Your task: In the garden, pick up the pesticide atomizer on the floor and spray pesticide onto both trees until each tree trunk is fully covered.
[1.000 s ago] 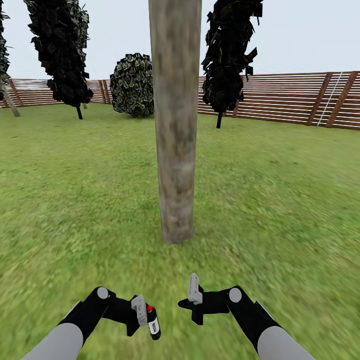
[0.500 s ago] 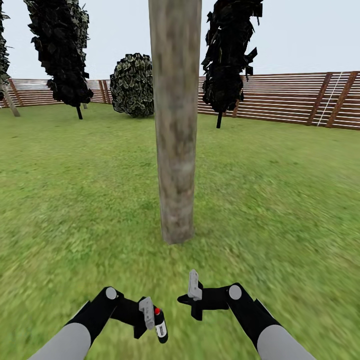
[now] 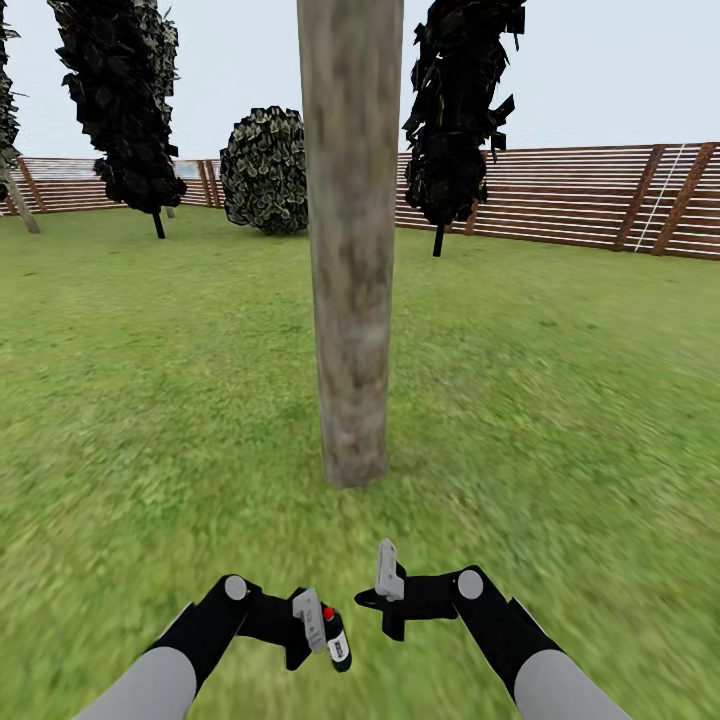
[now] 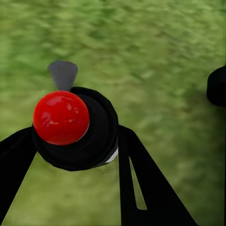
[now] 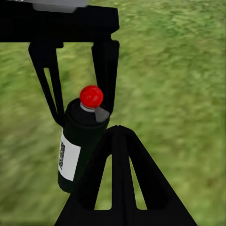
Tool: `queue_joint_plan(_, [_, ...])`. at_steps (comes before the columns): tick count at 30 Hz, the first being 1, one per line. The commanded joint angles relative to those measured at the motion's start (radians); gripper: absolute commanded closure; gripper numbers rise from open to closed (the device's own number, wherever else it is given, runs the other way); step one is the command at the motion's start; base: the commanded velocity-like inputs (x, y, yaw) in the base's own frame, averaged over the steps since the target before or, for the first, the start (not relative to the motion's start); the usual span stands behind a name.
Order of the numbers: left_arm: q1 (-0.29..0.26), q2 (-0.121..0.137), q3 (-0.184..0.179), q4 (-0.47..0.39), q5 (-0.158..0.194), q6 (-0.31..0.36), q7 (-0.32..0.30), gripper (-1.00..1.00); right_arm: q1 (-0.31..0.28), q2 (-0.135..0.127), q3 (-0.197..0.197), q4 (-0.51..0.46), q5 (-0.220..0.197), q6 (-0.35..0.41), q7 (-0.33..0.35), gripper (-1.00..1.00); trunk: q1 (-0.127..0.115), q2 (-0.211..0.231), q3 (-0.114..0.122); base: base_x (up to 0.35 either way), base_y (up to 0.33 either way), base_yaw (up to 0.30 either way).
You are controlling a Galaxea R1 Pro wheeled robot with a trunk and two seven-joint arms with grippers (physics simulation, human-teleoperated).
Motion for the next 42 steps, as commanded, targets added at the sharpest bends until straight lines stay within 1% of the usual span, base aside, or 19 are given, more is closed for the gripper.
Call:
queue_joint_plan(1, [0.000, -0.007, 0.005, -0.001, -0.010, -0.010, -0.001, 1.00, 0.000, 0.000, -0.001, -0.001, 0.008, -0.004, 0.001, 1.00, 0.000, 0.000, -0.001, 0.000, 0.000, 0.000])
queue_joint_plan(11, [-0.003, -0.027, 0.003, -0.001, -0.010, -0.010, -0.001, 1.00, 0.000, 0.000, -0.001, -0.001, 0.008, -0.004, 0.001, 1.00, 0.000, 0.000, -0.001, 0.000, 0.000, 0.000])
queue_joint_plan(14, [-0.004, -0.029, 0.002, -0.002, -0.010, -0.010, -0.001, 1.00, 0.000, 0.000, -0.001, -0.001, 0.008, -0.004, 0.001, 1.00, 0.000, 0.000, -0.001, 0.000, 0.000, 0.000])
queue_joint_plan(20, [-0.004, -0.036, 0.004, -0.032, -0.010, -0.009, -0.001, 1.00, 0.000, 0.000, -0.001, -0.001, 0.008, -0.004, 0.001, 1.00, 0.000, 0.000, -0.001, 0.000, 0.000, 0.000])
queue_joint_plan(29, [-0.003, -0.038, 0.004, -0.035, -0.009, -0.008, -0.001, 1.00, 0.000, 0.000, -0.001, -0.001, 0.008, -0.004, 0.001, 1.00, 0.000, 0.000, -0.001, 0.000, 0.000, 0.000])
queue_joint_plan(34, [-0.002, -0.050, 0.004, -0.035, -0.010, -0.009, -0.001, 1.00, 0.000, 0.000, -0.001, -0.001, 0.008, -0.004, 0.001, 1.00, 0.000, 0.000, -0.001, 0.000, 0.000, 0.000])
queue_joint_plan(42, [-0.002, -0.052, 0.004, -0.035, -0.009, -0.007, -0.001, 1.00, 0.000, 0.000, -0.001, -0.001, 0.008, -0.004, 0.001, 1.00, 0.000, 0.000, -0.001, 0.000, 0.000, 0.000])
